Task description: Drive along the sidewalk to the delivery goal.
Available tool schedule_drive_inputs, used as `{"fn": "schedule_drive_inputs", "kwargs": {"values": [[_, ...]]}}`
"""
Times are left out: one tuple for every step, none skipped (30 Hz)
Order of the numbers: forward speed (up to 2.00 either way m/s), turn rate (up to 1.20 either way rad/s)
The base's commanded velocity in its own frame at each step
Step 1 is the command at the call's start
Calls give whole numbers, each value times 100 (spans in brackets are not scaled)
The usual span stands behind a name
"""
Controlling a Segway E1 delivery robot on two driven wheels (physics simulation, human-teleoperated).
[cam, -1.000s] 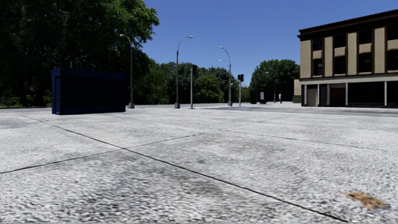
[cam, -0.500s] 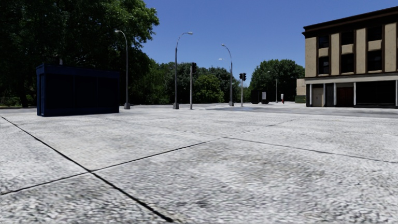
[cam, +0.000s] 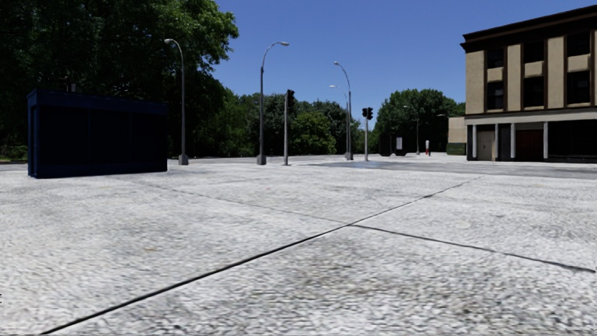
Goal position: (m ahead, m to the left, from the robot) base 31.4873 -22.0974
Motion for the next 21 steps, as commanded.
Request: {"fn": "schedule_drive_inputs", "kwargs": {"values": [[200, 0], [200, 0], [200, 0], [200, 0], [200, 0], [200, 0], [200, 0], [200, 0], [200, 0], [200, 0], [200, 0], [200, 0], [200, 0], [200, 0], [200, 0], [200, 0], [200, 0], [200, 0], [200, 0], [200, 0], [200, 0]]}}
